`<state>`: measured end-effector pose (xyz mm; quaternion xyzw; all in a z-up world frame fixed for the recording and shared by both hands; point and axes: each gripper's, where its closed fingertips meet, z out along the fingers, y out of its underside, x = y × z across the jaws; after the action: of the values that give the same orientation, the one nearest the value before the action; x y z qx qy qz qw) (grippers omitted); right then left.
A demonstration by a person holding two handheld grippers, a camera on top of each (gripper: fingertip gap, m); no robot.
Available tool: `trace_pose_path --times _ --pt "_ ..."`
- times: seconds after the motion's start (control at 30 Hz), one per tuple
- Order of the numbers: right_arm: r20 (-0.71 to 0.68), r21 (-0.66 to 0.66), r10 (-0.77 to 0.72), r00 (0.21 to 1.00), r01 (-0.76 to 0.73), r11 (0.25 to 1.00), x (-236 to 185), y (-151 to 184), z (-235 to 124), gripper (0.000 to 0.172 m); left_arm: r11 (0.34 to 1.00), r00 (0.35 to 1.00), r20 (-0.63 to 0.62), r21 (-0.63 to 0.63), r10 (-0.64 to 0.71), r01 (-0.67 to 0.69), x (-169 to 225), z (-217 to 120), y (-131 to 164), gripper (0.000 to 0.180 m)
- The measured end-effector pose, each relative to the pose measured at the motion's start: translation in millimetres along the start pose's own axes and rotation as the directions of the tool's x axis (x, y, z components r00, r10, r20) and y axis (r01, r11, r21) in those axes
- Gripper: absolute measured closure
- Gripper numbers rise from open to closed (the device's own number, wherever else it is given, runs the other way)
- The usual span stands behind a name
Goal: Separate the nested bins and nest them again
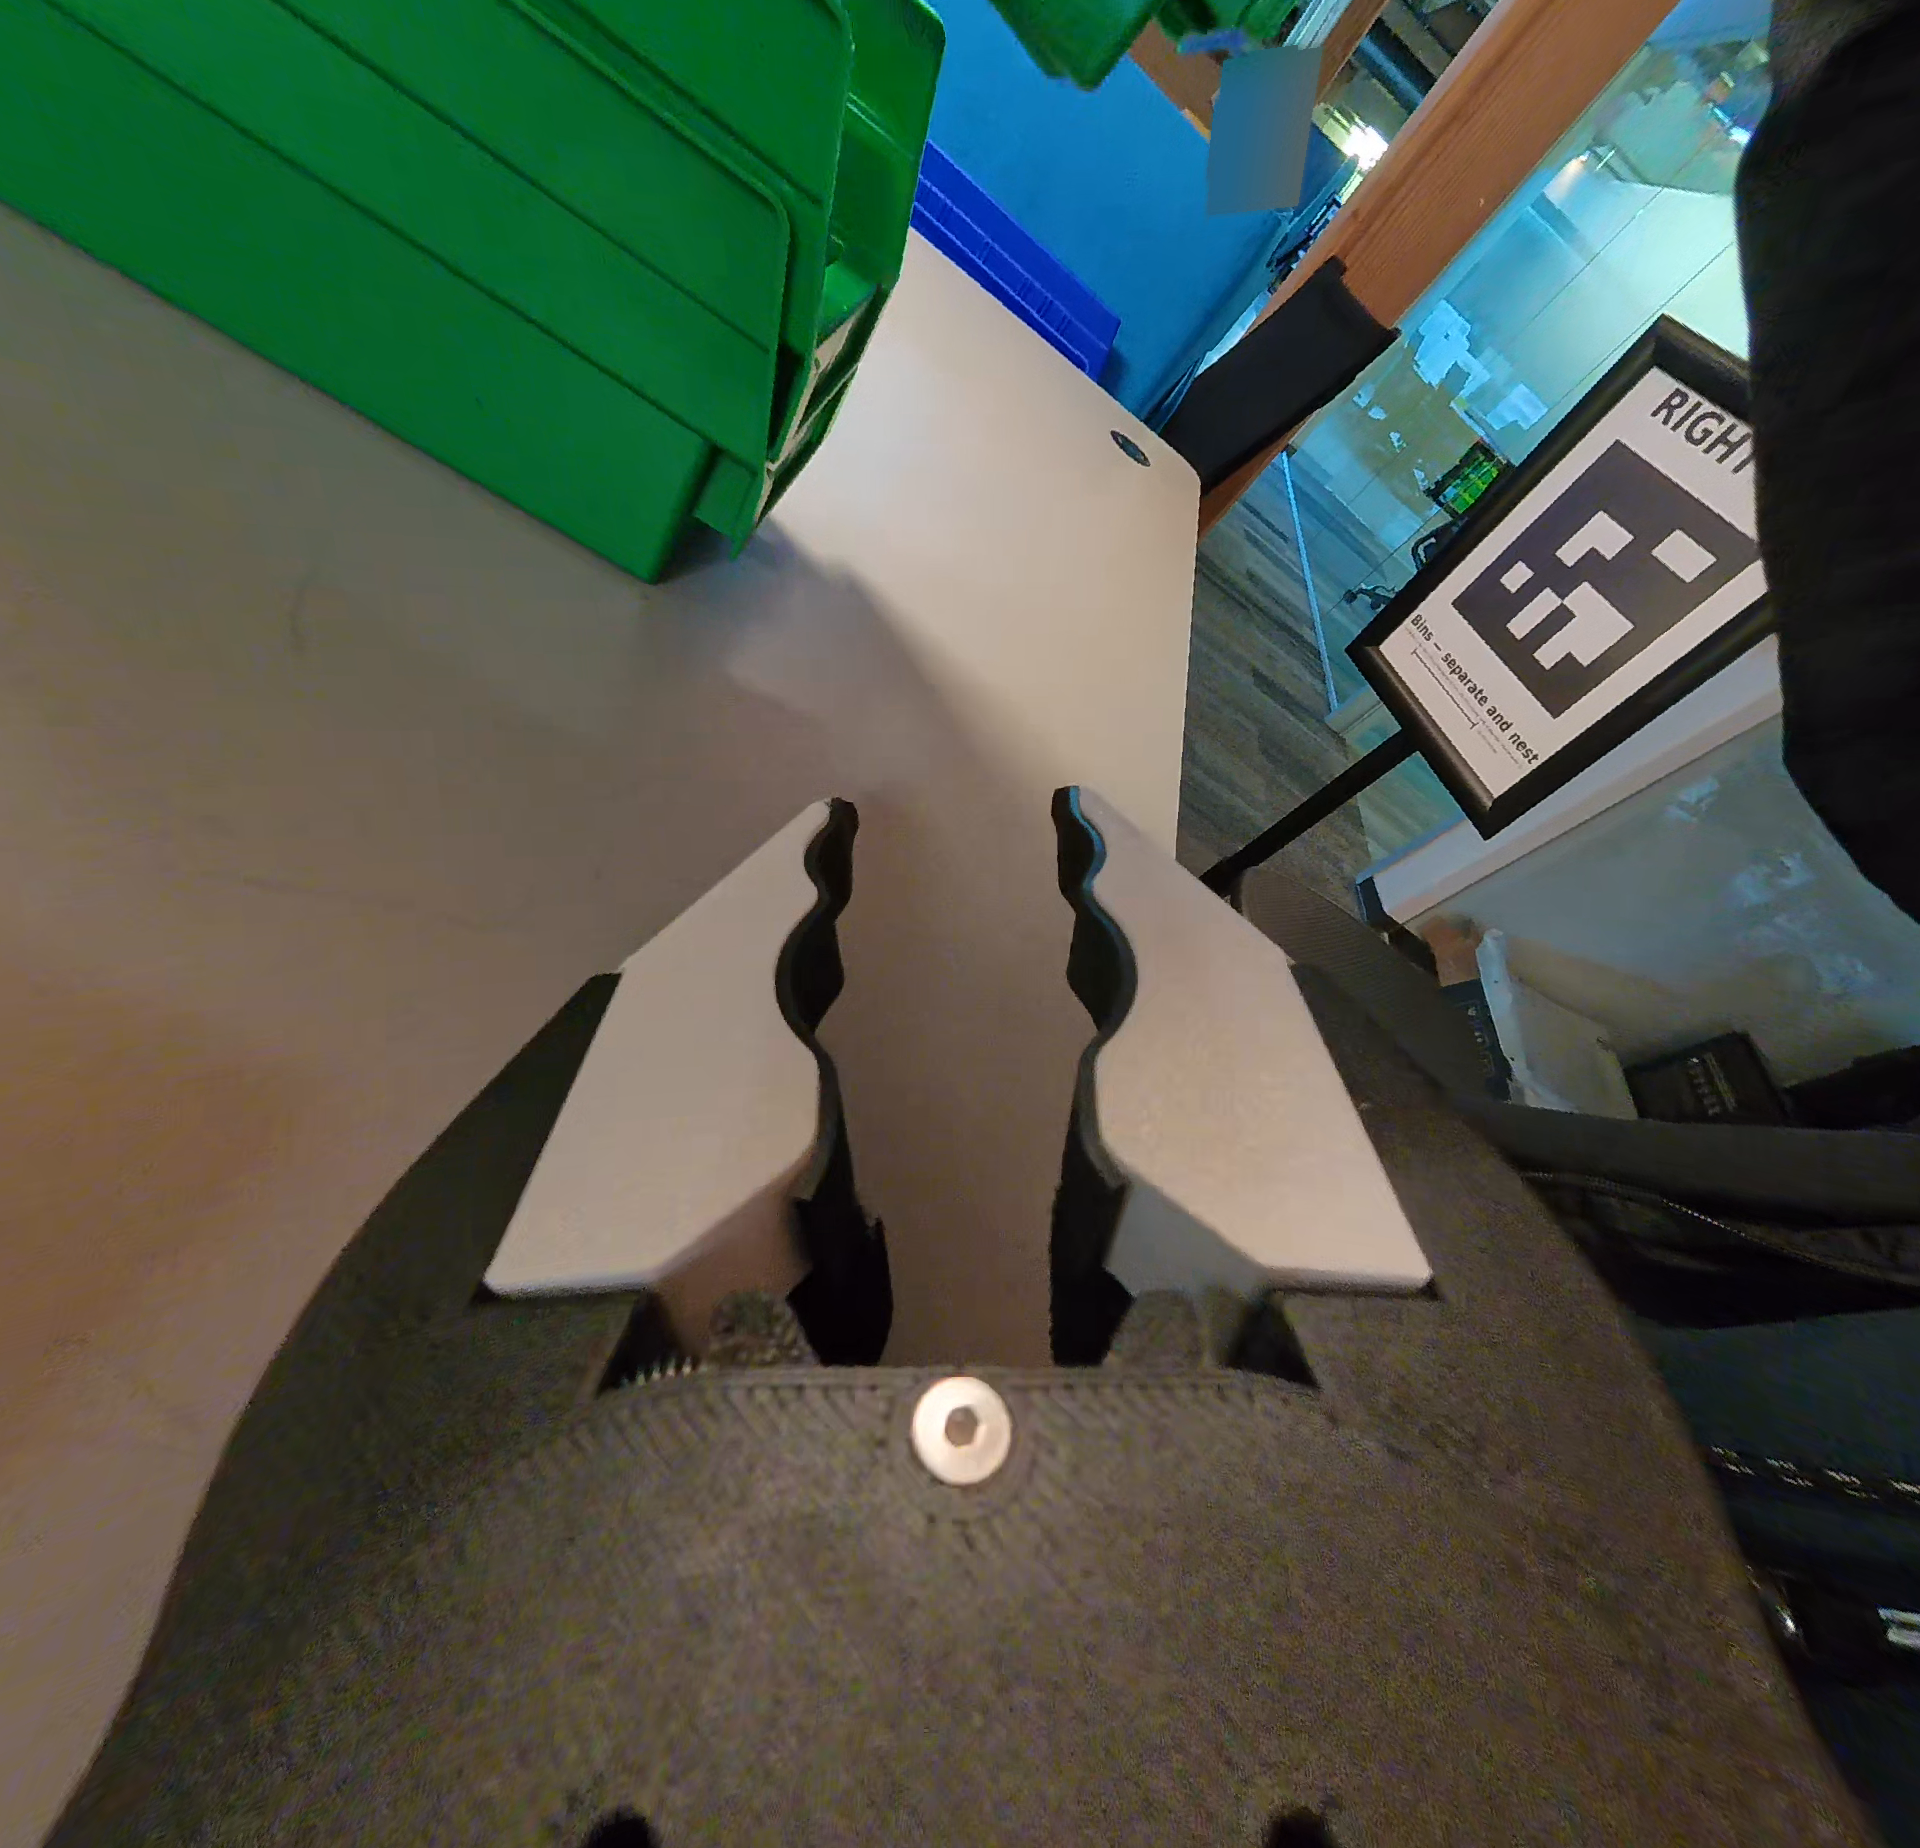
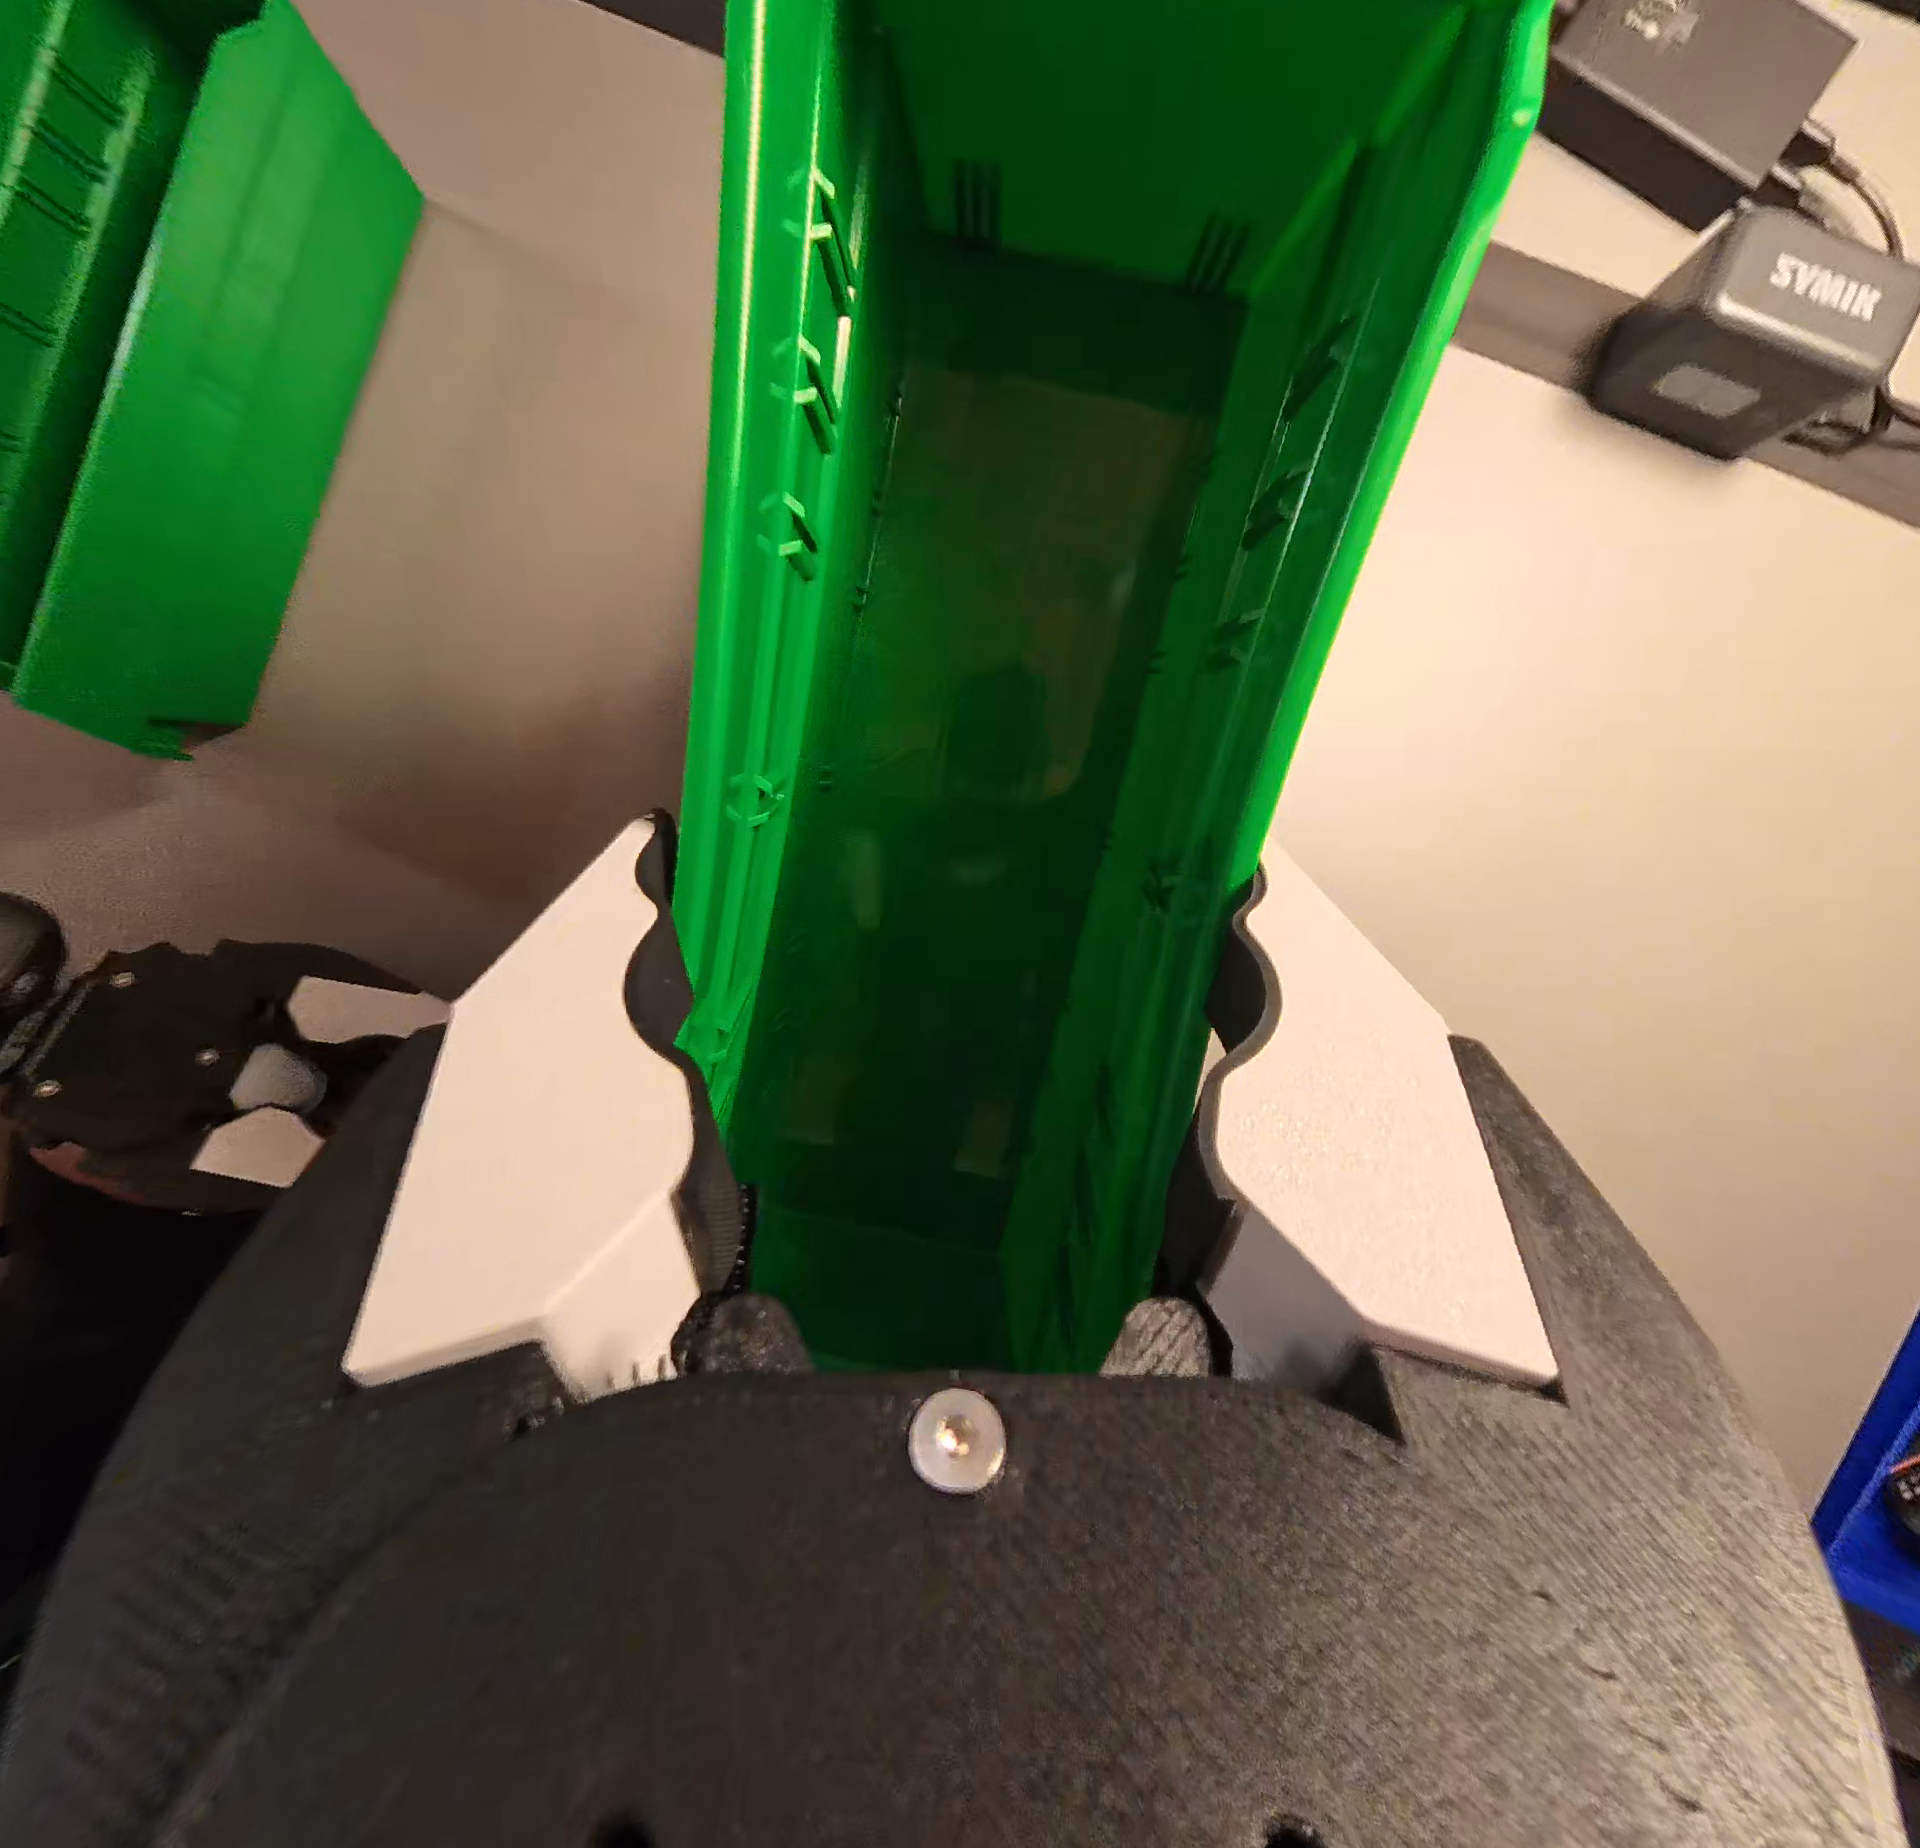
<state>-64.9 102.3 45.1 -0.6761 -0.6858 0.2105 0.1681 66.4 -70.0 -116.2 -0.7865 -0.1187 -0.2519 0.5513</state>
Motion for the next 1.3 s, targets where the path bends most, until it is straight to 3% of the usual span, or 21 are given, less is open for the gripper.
trace_pose_path --times 0.2,0.6,0.97,1.3 --pt "0.003 -0.030 0.046 0.999 -0.046 0.998 16.3 9.7 17.7 0.068 1.000 1.000 -0.004 -0.001 -0.007 0.007 -0.2 0.1 0.1 0.141" --pt "0.018 -0.053 0.040 0.999 -0.039 0.998 -9.1 -18.2 36.7 0.066 1.000 1.000 -0.010 0.005 -0.008 0.008 0.6 -0.7 -0.5 0.141" --pt "-0.051 -0.092 0.100 0.994 -0.105 0.990 8.8 -14.5 72.6 0.065 1.000 1.000 -0.023 0.004 -0.013 0.013 1.7 -0.7 -0.4 0.141" --pt "-0.112 -0.066 0.088 0.990 -0.096 0.993 9.5 2.7 107.8 0.048 1.000 1.000 -0.021 0.008 -0.012 0.013 1.5 -1.1 -0.8 0.141"
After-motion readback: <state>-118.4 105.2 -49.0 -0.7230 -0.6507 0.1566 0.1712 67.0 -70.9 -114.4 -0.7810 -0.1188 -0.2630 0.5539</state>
